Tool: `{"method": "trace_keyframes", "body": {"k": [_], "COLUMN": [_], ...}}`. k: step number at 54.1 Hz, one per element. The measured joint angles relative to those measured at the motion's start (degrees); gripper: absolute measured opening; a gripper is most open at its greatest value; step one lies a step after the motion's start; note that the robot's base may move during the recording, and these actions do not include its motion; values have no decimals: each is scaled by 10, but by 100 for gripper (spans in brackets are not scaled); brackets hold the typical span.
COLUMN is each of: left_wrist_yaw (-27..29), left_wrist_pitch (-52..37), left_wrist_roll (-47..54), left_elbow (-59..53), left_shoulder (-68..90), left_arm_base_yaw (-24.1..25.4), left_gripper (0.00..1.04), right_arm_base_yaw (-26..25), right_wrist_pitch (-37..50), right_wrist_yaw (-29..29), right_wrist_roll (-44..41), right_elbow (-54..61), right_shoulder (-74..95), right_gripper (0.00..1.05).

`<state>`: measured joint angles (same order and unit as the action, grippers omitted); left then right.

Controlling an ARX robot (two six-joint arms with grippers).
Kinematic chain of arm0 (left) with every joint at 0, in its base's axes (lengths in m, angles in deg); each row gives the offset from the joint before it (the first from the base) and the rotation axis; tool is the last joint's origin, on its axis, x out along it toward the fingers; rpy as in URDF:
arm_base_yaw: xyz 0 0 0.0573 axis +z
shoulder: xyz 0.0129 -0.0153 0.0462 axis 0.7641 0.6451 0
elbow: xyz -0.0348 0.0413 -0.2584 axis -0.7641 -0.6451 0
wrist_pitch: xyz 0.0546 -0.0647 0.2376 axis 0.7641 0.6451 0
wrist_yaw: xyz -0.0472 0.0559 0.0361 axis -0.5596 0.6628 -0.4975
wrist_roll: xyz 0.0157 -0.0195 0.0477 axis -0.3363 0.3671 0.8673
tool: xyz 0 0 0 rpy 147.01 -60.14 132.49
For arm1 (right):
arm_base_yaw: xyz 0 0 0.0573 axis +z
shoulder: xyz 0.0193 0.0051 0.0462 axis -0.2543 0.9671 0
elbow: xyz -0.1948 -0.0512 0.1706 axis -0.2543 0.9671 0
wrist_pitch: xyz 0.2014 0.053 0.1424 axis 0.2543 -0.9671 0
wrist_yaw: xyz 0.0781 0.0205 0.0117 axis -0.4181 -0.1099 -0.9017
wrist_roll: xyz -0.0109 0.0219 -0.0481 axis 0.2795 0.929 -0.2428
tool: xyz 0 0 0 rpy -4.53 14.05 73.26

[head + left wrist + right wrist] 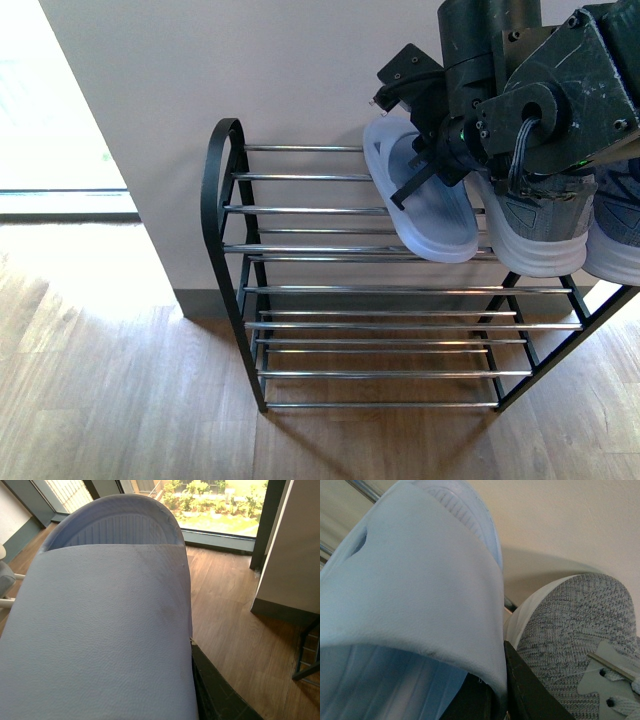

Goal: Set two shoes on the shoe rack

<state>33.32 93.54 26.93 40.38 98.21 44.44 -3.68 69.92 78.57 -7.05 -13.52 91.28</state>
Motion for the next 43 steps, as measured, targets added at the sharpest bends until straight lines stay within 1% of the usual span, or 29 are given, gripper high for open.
{"method": "trace_keyframes", "body": {"k": [7,20,23,29,32,33,35,39,41,43], "left_wrist_yaw": [0,0,0,0,0,0,0,0,0,0], "left_wrist_pitch": [0,0,0,0,0,0,0,0,0,0], "left_wrist_roll": [0,0,0,0,0,0,0,0,0,0], "left_elbow": [0,0,0,0,0,0,0,0,0,0], "left_shoulder": [0,0,0,0,0,0,0,0,0,0], "left_arm_base_yaw": [0,0,0,0,0,0,0,0,0,0], "left_gripper": [2,2,2,2,2,2,2,2,2,2], "right_arm_base_yaw": [-2,-5,-7,-10,-11,-13,-14,-22,-25,-33], "right_wrist_pitch": [3,33,20,-57,-84,-99,-125,-207,-226,-272], "right_wrist_yaw": [-8,3,-3,-22,-33,-39,-52,-81,-91,-116], "right_wrist_roll": [-15,-49,-44,-6,8,17,30,54,56,55], "right_elbow": [1,9,9,-6,-12,-15,-21,-42,-49,-72], "right_shoulder": [0,1,1,-3,-6,-8,-13,-37,-43,-60], "right_gripper": [2,2,8,25,31,34,38,52,55,64]}}
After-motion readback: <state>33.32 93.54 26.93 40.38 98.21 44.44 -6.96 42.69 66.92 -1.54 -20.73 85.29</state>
